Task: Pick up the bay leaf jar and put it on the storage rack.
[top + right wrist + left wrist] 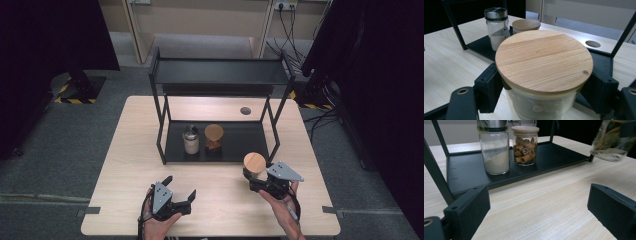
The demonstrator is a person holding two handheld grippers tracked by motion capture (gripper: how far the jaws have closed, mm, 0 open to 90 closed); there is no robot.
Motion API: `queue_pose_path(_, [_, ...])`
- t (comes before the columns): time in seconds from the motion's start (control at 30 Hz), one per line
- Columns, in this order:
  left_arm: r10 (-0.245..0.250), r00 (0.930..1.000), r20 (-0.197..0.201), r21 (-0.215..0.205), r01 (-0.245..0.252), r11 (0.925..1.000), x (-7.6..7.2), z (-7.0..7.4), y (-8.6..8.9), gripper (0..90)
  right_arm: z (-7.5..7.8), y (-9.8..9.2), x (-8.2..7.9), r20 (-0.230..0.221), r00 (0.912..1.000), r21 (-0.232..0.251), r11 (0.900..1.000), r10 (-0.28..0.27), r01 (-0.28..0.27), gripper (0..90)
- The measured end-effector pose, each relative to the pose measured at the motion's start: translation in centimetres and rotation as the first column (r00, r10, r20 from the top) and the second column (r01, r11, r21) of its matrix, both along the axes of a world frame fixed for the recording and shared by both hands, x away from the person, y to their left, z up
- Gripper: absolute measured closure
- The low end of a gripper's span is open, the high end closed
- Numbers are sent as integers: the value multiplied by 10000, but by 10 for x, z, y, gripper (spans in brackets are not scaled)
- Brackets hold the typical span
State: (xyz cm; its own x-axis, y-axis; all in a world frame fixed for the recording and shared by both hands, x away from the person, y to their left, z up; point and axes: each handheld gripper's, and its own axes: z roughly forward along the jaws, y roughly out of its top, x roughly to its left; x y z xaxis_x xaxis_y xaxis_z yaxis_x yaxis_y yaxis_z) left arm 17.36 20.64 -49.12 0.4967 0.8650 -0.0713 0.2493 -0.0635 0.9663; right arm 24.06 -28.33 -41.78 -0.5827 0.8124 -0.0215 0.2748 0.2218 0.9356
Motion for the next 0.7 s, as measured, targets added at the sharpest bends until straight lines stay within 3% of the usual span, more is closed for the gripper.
queue_pose_path(0.7, [41, 10000, -12, -41, -41, 10000, 0, 0, 1, 36, 6, 33, 44, -37, 9996, -267, 9993, -276, 275, 254])
